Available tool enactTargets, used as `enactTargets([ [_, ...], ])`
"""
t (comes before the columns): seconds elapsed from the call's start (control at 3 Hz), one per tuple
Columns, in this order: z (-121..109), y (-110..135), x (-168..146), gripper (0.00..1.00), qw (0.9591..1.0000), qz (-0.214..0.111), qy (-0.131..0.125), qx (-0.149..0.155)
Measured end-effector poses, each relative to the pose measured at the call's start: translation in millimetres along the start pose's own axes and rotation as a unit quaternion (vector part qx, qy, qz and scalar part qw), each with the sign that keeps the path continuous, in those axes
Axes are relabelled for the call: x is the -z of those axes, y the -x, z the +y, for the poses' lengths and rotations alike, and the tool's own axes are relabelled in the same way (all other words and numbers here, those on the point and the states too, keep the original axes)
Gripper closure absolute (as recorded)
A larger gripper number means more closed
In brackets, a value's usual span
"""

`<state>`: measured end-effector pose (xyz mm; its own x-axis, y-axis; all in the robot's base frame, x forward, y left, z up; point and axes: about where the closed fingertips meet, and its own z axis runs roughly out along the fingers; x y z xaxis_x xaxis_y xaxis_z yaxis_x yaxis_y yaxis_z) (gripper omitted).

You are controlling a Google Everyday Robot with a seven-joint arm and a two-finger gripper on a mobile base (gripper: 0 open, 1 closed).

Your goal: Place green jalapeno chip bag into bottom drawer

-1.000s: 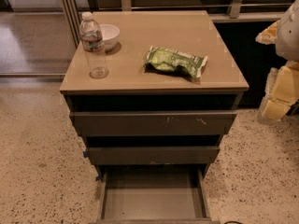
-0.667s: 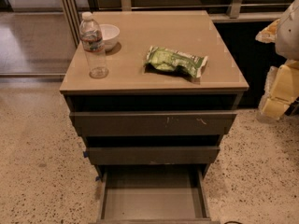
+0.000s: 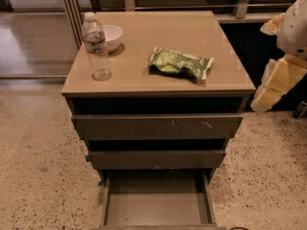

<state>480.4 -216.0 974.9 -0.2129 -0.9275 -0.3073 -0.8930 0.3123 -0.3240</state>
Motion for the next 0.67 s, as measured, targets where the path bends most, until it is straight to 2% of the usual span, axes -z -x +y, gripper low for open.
enactTargets([
  [0.33, -46, 34, -35, 0.00, 0.9944, -0.091, -0.052, -0.007],
  [0.67, -78, 61, -65, 0.00, 0.9860, -0.153, -0.066, -0.006],
])
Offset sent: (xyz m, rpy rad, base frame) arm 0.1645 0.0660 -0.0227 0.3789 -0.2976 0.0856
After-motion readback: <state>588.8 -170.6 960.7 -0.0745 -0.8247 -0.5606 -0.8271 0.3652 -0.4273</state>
